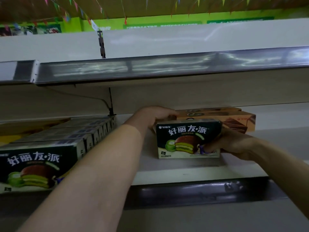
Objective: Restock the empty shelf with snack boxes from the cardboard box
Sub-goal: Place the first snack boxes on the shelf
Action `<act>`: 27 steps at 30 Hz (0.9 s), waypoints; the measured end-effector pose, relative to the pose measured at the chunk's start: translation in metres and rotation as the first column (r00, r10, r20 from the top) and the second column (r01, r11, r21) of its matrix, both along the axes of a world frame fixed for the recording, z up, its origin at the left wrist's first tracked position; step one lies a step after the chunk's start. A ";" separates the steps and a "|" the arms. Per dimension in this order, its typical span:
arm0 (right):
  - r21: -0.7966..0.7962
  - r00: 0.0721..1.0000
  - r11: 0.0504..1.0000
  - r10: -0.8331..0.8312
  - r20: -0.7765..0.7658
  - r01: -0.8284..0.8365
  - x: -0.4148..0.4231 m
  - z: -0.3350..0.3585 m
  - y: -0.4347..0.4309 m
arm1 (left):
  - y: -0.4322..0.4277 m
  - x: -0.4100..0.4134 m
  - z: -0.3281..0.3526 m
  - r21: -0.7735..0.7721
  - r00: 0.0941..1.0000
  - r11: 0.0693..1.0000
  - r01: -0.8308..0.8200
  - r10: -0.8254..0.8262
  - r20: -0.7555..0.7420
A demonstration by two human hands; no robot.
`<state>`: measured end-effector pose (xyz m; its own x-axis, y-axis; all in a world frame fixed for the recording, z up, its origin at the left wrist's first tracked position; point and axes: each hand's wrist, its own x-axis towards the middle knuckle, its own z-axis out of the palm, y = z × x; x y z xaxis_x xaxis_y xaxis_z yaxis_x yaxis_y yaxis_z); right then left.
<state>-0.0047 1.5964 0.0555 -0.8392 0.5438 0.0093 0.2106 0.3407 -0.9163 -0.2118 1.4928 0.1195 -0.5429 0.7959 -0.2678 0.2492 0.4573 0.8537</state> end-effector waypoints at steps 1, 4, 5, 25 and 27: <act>0.008 1.000 1.000 0.006 0.014 -0.006 -0.009 0.001 -0.005 | -0.013 -0.007 0.003 -0.025 1.000 1.000 0.005 -0.005 -0.015; 0.027 0.999 1.000 0.014 0.051 -0.015 -0.048 0.005 -0.026 | -0.052 -0.030 0.011 -0.054 0.968 0.997 -0.059 0.043 -0.248; 0.022 0.999 0.999 0.037 0.038 -0.038 -0.062 0.006 -0.033 | -0.065 -0.035 0.013 -0.046 0.943 0.995 -0.091 0.072 -0.325; 0.349 0.991 0.930 -0.131 0.024 0.115 -0.201 -0.014 -0.032 | -0.054 -0.093 -0.012 -0.168 0.529 0.955 -0.244 -0.014 -0.848; 0.388 0.989 0.911 -0.150 0.001 0.138 -0.204 -0.019 -0.030 | -0.050 -0.093 -0.016 -0.164 0.475 0.950 -0.266 -0.019 -0.880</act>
<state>-0.2086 1.5668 0.0366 -0.7550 0.6181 0.2187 0.3094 0.6300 -0.7124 -0.3045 1.4429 0.1033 -0.6942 0.6828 0.2276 0.7129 0.6959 0.0867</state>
